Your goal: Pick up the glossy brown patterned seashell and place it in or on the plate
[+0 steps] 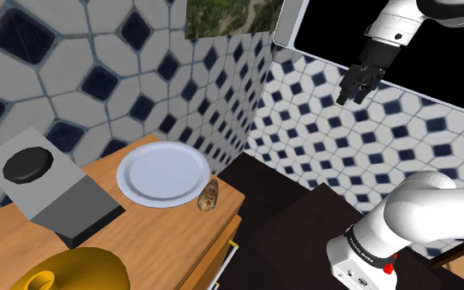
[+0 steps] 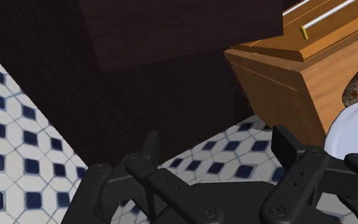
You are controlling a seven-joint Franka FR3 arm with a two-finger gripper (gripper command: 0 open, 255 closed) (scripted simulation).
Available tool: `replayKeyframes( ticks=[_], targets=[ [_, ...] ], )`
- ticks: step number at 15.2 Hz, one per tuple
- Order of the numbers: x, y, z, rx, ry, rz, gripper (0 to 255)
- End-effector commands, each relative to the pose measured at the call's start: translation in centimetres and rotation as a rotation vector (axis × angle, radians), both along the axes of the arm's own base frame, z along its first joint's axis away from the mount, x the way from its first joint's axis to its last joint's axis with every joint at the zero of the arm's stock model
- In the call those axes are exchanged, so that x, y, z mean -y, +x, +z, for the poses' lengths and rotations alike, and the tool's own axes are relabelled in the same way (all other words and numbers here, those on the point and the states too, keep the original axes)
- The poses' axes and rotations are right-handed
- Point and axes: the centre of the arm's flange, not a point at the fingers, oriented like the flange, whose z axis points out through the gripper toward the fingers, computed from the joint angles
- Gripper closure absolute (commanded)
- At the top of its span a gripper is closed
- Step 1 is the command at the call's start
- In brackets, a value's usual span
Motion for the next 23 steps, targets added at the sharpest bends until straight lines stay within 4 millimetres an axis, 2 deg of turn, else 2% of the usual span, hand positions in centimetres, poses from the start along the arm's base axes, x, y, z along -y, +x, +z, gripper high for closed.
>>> replayKeyframes(
  ticks=[1,12,23],
  targets=[
    [0.0,0.0,0.0,0.000,0.000,0.000,0],
    [-12.5,0.5,-7.8,0.027,-0.025,-0.064,0],
    [-24.8,2.0,-15.9,0.054,-0.050,-0.128,0]
  ],
)
